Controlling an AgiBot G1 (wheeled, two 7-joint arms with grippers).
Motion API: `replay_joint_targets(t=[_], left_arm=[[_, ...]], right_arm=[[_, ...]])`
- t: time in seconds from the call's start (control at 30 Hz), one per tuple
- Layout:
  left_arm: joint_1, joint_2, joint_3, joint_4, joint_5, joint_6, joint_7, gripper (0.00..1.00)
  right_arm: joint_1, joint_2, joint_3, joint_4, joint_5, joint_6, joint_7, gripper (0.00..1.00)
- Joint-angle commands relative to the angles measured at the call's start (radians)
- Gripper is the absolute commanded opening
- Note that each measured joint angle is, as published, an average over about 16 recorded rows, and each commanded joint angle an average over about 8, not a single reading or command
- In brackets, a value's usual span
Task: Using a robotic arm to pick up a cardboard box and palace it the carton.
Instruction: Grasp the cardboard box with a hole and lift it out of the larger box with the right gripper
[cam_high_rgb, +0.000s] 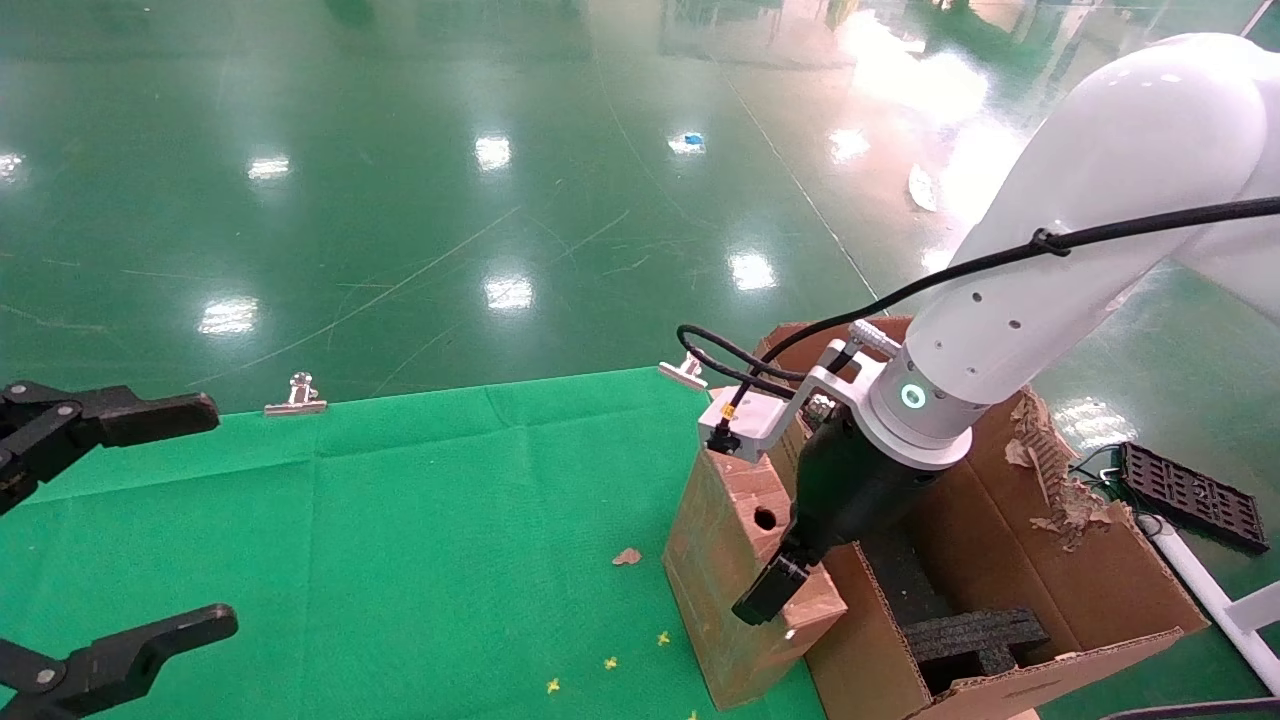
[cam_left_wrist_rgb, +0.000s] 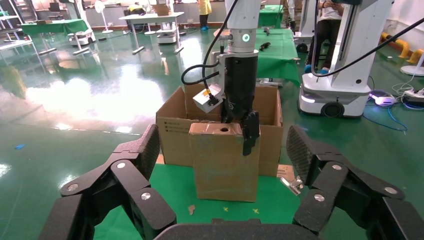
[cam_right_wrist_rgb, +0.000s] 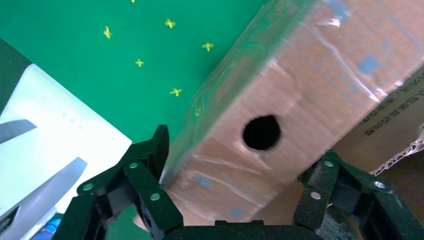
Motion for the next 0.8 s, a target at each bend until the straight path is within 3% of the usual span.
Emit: replay_joint_targets(t=[0.03, 0.5, 0.8], left_arm=[[0.0, 0.0, 0.0, 0.0, 0.0, 0.0, 0.0, 0.0], [0.0, 0.0, 0.001, 0.0, -0.001, 0.0, 0.001, 0.0], [0.0, -0.001, 0.002, 0.0, -0.001, -0.001, 0.001, 0.0]], right_arm=[[-0.002, 0.0, -0.003, 0.003, -0.005, 0.0, 0.002, 0.0], [-0.007, 0.028, 0.008, 0.007, -0.005, 0.035, -0.026, 0.0], [0.053, 0.171, 0.134, -0.05, 0.127, 0.144, -0.199, 0.0]])
